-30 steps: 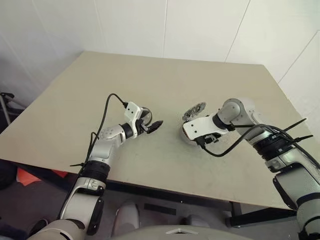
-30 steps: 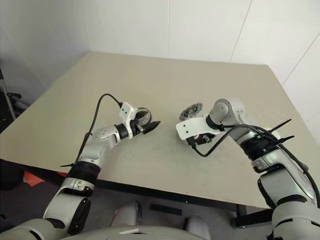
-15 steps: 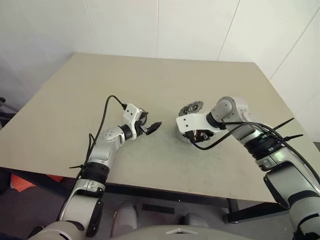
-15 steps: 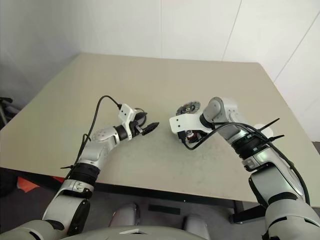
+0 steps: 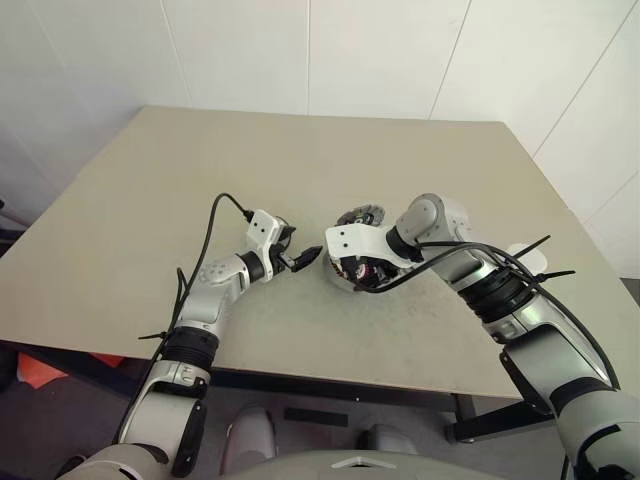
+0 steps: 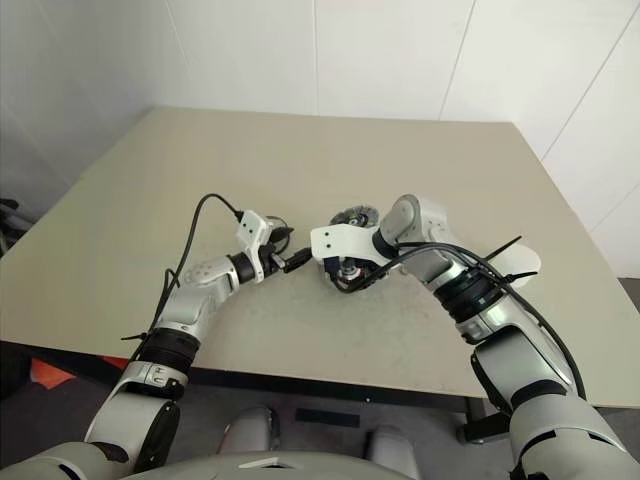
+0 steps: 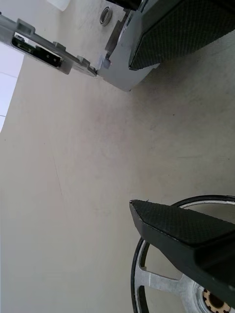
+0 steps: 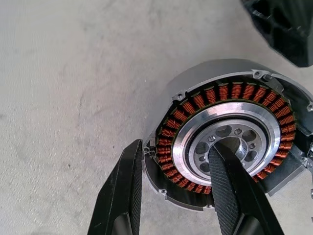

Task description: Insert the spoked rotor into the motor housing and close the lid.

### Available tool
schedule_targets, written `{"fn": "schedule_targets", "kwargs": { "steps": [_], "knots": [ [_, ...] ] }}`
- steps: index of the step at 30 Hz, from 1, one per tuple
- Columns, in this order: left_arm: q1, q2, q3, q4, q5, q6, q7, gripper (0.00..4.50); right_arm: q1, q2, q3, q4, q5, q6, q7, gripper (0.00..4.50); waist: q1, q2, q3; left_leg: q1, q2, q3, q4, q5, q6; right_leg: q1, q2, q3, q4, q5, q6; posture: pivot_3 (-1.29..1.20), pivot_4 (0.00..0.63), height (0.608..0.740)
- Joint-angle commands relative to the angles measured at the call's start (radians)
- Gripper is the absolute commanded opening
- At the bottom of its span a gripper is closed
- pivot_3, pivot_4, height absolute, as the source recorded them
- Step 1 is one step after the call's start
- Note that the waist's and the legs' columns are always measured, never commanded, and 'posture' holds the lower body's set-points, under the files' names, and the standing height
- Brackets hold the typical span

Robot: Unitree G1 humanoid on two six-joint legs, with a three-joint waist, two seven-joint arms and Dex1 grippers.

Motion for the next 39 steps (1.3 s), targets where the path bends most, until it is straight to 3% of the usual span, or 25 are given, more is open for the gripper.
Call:
{"fn": "schedule_targets", "kwargs": {
  "steps": [1, 7, 20, 31, 39],
  "knots": [
    [-0.002, 0.001, -0.005, -0.025, -0.001, -0.012, 0.003, 4.50, -0.033, 0.023, -0.030, -0.023, 0.052, 0.117, -0.012, 1.80, 0.000, 0.000, 0.000, 0.000, 0.000, 0.000, 0.000, 0.000, 0.000, 0.000, 0.000, 0.000, 0.000, 0.000, 0.000, 0.00, 0.000, 0.740],
    [0.007, -0.003, -0.012, -0.026, 0.002, -0.014, 0.008, 4.50, -0.088, 0.060, -0.046, -0.019, 0.098, 0.316, -0.052, 1.80, 0.001, 0.001, 0.001, 0.000, 0.000, 0.000, 0.000, 0.001, -0.002, -0.001, 0.000, 0.000, 0.002, 0.000, 0.000, 0.00, 0.000, 0.740],
    [0.015, -0.013, -0.023, -0.025, 0.010, -0.020, 0.017, 4.50, -0.143, -0.004, -0.017, -0.120, 0.204, 0.522, -0.105, 1.80, 0.010, 0.006, 0.005, 0.000, 0.000, 0.000, -0.001, 0.006, -0.009, -0.002, 0.000, 0.001, 0.003, 0.000, 0.000, 0.00, 0.000, 0.740],
    [0.025, -0.034, -0.032, -0.029, 0.013, -0.021, 0.026, 4.50, -0.156, -0.121, 0.024, -0.100, 0.266, 0.531, -0.155, 1.80, 0.028, 0.006, 0.006, 0.000, -0.001, 0.000, 0.000, 0.007, -0.011, -0.003, -0.001, 0.003, 0.006, 0.000, 0.000, 0.00, 0.000, 0.740],
    [0.027, -0.039, -0.032, -0.023, 0.014, -0.025, 0.031, 4.50, -0.150, -0.128, 0.043, -0.085, 0.315, 0.571, -0.200, 1.80, 0.030, 0.007, 0.006, 0.000, -0.001, 0.000, 0.000, 0.008, -0.013, -0.004, -0.001, 0.003, 0.008, 0.000, 0.000, 0.00, 0.000, 0.740]
  ]
}}
